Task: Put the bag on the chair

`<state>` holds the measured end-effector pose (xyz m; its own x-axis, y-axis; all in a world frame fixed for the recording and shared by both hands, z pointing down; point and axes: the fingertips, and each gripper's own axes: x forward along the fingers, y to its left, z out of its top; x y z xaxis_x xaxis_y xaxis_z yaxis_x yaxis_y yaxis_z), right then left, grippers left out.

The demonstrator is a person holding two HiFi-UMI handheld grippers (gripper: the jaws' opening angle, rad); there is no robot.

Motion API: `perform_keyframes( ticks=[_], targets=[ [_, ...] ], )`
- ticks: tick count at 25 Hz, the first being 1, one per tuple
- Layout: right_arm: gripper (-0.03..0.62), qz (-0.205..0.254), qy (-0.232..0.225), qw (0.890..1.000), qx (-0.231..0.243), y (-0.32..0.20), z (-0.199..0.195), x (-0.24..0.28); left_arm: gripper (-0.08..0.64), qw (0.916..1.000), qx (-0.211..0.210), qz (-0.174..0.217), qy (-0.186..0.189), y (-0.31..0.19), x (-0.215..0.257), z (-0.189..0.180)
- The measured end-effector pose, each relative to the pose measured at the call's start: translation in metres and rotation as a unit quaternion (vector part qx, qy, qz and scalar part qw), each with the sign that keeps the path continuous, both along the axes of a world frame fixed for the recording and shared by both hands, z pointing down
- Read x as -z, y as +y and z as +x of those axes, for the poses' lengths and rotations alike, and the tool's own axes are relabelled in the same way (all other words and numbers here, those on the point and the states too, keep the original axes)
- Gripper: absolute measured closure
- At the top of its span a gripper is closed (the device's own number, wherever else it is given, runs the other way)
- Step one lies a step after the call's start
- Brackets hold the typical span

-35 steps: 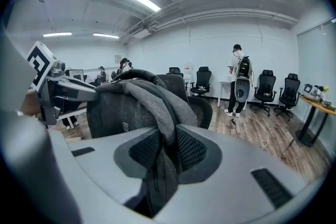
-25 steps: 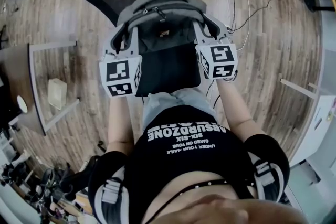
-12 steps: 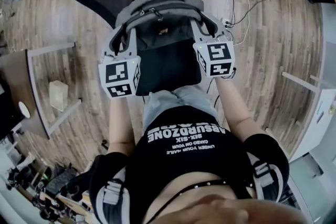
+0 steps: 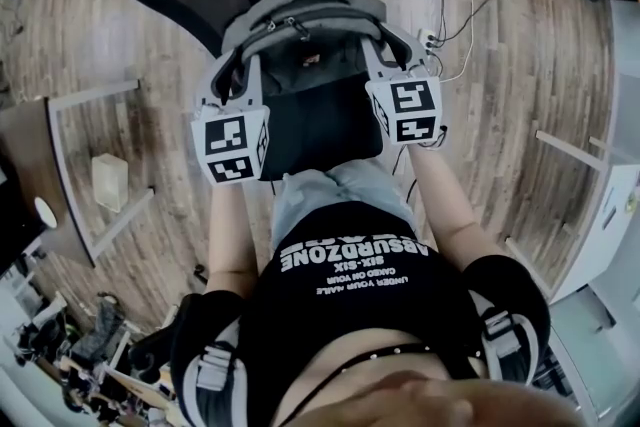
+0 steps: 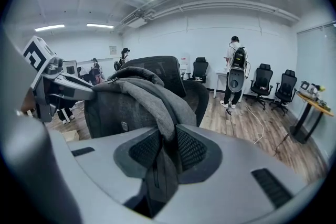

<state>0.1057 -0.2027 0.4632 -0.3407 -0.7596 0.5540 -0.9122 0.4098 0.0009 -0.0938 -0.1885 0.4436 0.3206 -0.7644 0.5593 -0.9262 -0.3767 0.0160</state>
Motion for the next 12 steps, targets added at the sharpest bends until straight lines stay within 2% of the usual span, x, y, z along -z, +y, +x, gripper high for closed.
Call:
perform_keyframes(
  ticks=[12],
  targets=[
    [0.502,-0.014,0.015,1.000,0.003,-0.001,0.001,-0.017,0.465,0.9998,-0.004,-0.019,-0.008,-0.001,-0.016,0.004]
  ],
)
